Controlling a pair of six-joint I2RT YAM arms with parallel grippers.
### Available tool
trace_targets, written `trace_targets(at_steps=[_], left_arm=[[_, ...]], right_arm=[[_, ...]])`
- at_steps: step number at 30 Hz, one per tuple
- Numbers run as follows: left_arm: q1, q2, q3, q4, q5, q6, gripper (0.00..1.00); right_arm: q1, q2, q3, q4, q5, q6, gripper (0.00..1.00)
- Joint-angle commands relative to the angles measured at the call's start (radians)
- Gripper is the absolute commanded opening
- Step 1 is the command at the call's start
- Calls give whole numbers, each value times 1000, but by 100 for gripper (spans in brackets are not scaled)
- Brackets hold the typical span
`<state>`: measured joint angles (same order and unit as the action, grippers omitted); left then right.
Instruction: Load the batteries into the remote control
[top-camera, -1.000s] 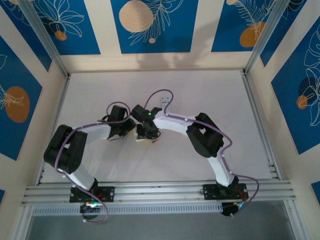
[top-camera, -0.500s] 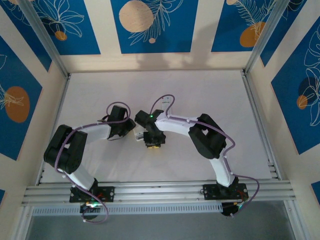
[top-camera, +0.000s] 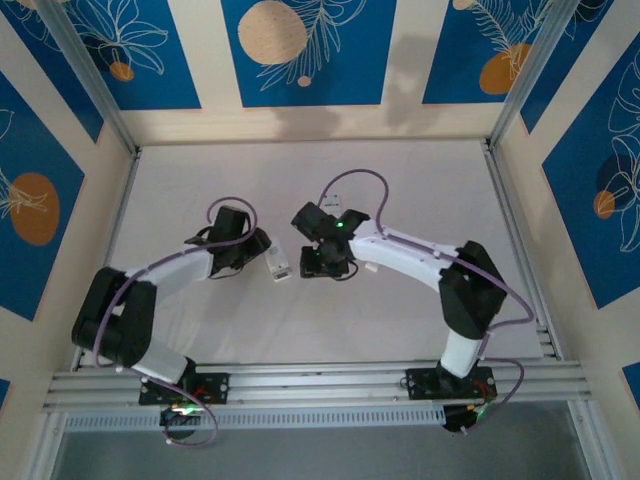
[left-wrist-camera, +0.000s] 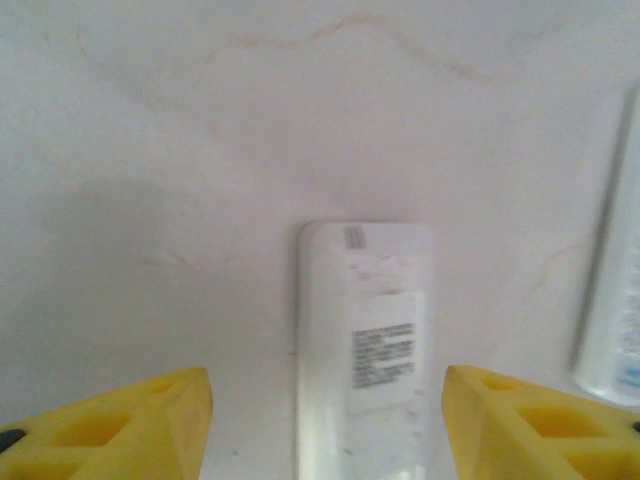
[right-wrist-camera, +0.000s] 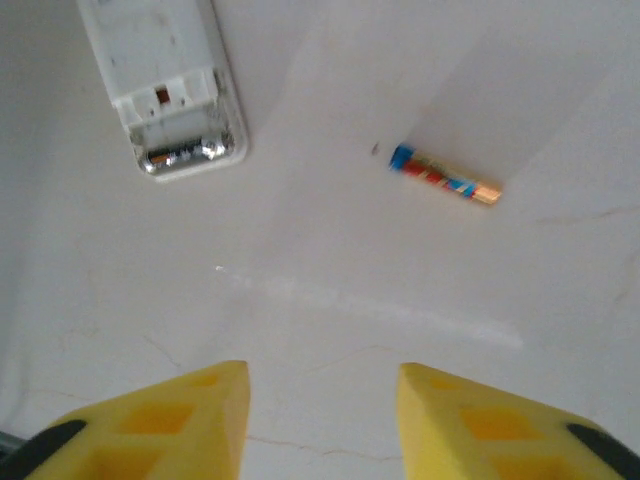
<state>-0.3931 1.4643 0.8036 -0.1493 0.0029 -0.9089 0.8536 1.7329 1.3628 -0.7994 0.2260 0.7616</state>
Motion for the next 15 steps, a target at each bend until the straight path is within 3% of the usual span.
trace_targets(at_steps=[1, 4, 7, 10, 15], left_arm=[[-6, -147, 69, -129, -68, 110, 64], [-6, -282, 111, -195, -54, 261, 65], [-6, -410, 141, -248, 27, 496, 68], [-6, -514, 163, -308, 112, 731, 73], [-6, -613, 122, -315, 117, 988, 76]], right_arm=[[-37, -21, -56, 65, 69, -218, 46], [-51, 12, -51, 56, 63, -428, 46], [-57, 73, -27, 34, 64, -590, 46], [-76, 142, 10, 11, 82, -657, 48], [-103, 205, 42, 13, 50, -687, 49]])
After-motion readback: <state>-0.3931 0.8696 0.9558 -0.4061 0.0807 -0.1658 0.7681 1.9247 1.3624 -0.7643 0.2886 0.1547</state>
